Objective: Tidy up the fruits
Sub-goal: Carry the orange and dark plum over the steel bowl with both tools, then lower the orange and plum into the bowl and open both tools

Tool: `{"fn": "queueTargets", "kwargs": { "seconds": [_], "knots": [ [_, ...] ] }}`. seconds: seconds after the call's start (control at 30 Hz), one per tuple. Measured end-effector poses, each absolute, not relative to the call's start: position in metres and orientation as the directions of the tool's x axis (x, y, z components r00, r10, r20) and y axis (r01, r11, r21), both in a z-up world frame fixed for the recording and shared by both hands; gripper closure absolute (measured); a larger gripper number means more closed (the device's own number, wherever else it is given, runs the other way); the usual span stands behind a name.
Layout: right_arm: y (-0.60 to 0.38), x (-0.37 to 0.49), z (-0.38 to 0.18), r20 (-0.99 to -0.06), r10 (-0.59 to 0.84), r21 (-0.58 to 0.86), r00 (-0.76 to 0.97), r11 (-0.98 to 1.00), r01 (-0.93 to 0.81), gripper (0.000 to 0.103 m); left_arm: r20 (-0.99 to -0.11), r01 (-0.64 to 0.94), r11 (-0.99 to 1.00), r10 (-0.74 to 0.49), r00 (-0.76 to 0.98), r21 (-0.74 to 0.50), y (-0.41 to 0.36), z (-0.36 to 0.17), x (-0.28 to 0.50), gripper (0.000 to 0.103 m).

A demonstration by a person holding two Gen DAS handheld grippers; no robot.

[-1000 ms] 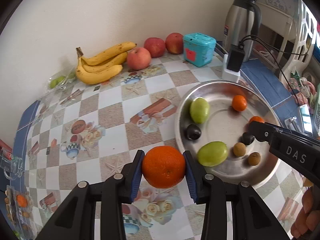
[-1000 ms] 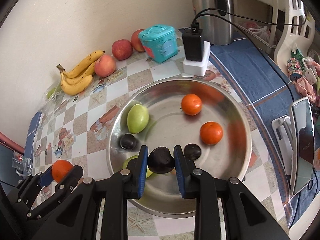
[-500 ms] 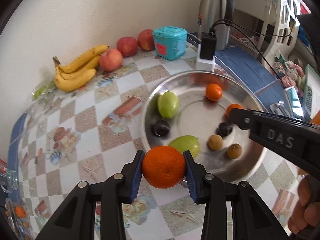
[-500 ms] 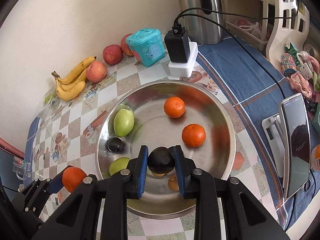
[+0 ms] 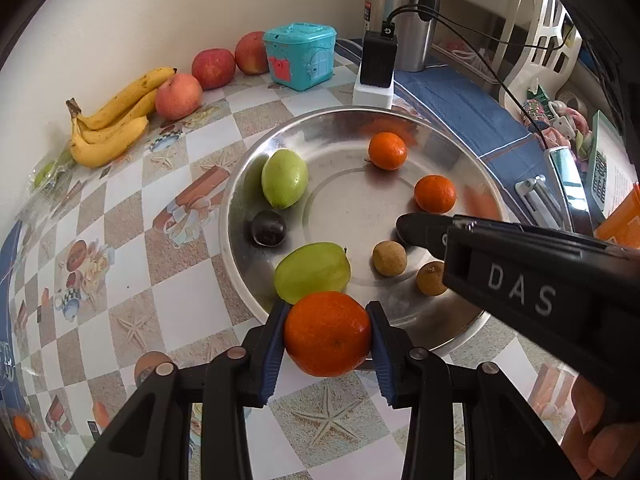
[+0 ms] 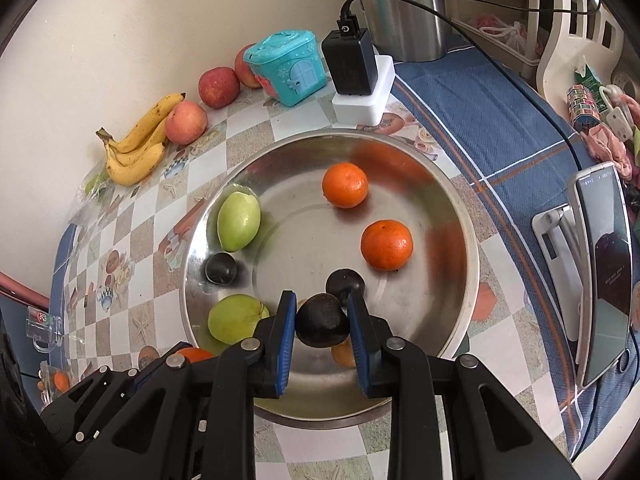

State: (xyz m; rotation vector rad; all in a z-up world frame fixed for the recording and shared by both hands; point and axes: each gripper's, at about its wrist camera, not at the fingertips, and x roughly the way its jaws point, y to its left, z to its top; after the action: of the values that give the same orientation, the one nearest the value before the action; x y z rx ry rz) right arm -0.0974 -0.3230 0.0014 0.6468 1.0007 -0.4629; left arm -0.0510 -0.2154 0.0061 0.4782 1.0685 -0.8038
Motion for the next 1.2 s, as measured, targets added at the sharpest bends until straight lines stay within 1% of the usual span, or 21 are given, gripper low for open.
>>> {"fn": "queueTargets", "kwargs": {
  "seconds": [0.3,0.9,1.07,1.2],
  "knots": [
    [-0.316,-0.099,-0.007,-0.899,-0.027,0.284,0.438,0.725,0.627,0.075,-0.91,0.77,0.637,-0.345,0.231,-0.046,-0.215,0.003,-0.049,0.061],
    [-0.311,-0.094,-0.012,-0.915,-0.001,0.274,0.402,0.732,0.624,0.075,-0.917,0.767,0.639,-0.337,0.215,-0.055,-0.217,-0.003,-0.047,0.061],
    [-0.311,-0.094,-0.011,-0.914,-0.002,0.275,0.405,0.731,0.624,0.073,-0.92,0.766,0.64,-0.332,0.206,-0.06,-0.217,-0.004,-0.047,0.06],
    [-0.312,-0.094,-0.01,-0.913,-0.004,0.275,0.408,0.731,0.625,0.073,-0.919,0.767,0.638,-0.339,0.203,-0.065,-0.216,-0.003,-0.047,0.055]
  ]
}}
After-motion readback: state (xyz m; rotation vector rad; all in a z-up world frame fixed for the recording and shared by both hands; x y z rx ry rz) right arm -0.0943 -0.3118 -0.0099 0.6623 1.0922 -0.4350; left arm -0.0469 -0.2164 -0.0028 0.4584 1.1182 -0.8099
